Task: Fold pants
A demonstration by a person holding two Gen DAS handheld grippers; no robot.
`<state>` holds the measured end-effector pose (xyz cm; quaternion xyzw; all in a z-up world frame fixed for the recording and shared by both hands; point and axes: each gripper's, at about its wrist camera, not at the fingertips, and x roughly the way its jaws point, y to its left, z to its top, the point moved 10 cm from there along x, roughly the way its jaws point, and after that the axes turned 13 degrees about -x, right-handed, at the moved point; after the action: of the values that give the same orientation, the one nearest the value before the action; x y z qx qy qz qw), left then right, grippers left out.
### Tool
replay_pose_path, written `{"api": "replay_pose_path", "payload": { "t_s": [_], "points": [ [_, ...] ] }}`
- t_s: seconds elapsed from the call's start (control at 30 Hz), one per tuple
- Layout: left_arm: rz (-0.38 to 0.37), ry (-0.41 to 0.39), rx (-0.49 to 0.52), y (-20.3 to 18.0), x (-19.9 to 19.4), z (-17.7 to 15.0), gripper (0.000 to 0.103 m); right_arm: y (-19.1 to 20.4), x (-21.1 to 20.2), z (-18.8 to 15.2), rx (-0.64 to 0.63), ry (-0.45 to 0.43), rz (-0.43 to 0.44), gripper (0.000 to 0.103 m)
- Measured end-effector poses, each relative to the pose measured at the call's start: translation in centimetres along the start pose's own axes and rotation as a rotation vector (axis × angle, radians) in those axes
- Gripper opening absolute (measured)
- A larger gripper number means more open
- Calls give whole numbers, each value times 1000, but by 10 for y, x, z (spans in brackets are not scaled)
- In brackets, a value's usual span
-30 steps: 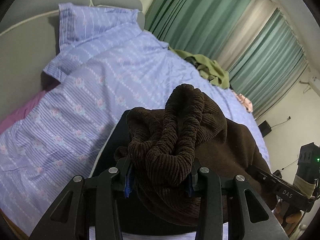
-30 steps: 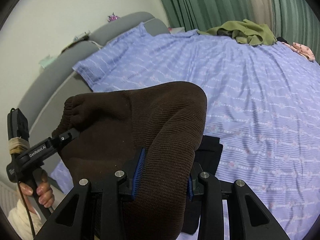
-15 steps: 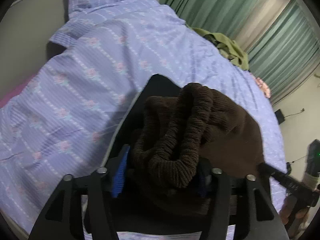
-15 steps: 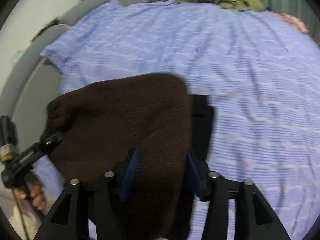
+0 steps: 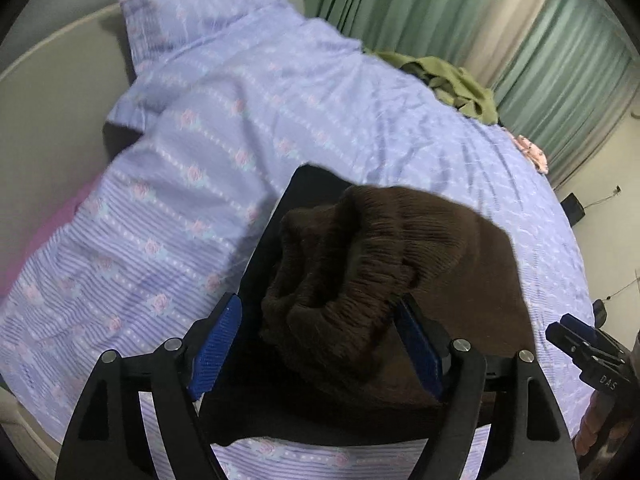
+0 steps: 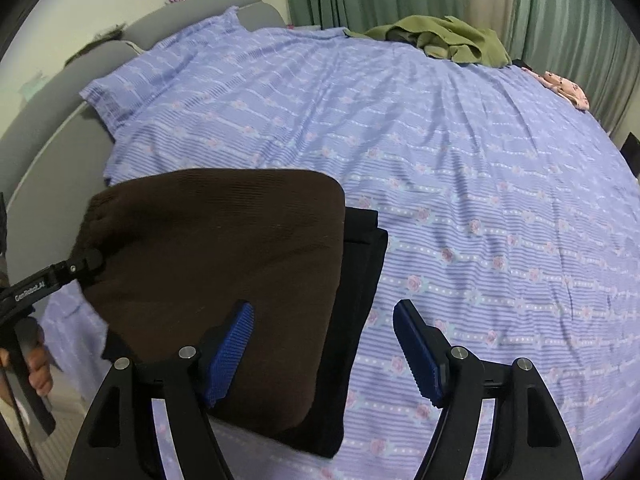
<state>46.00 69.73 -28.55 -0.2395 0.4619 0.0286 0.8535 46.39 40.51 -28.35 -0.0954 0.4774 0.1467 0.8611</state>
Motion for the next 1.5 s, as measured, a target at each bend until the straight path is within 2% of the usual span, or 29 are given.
{"api": "replay_pose_path", "payload": {
  "t_s": [0.13, 0.27, 0.3, 0.33, 0.37, 0.47, 0.67, 0.77, 0.97, 1.1, 1.23, 1.5],
  "points": [
    [1, -65, 26, -14, -38, 2, 81, -6, -32, -1, 8, -42, -1, 72],
    [42, -140, 94, -40, -87, -8, 82, -10, -79, -5, -3, -105, 13, 73],
    [58, -160, 111, -48, -101, -12, 86, -12, -94, -6, -10, -126, 14, 73],
    [65, -181, 127, -57, -115, -17, 87, -15, -111, -9, -16, -147, 11, 77],
    [62, -195, 140, -65, -127, -22, 88, -18, -121, -11, -17, -161, 9, 80],
    [58, -236, 172, -94, -165, -43, 99, -33, -163, -24, -15, -204, -10, 86],
    [45, -297, 207, -158, -227, -94, 103, -75, -240, -63, -17, -248, -43, 90],
    [56, -334, 264, -196, -250, -124, 103, -96, -274, -86, -8, -267, -48, 91],
    [43, -352, 356, -263, -277, -193, 103, -139, -333, -135, 39, -298, -59, 91],
    [-5, -343, 389, -304, -289, -237, 103, -169, -367, -164, 41, -314, -101, 92],
    [-52, -316, 380, -331, -295, -266, 103, -197, -395, -191, 44, -321, -150, 92],
    [-67, -312, 413, -375, -302, -305, 103, -229, -431, -224, 34, -340, -205, 92]
  ]
}}
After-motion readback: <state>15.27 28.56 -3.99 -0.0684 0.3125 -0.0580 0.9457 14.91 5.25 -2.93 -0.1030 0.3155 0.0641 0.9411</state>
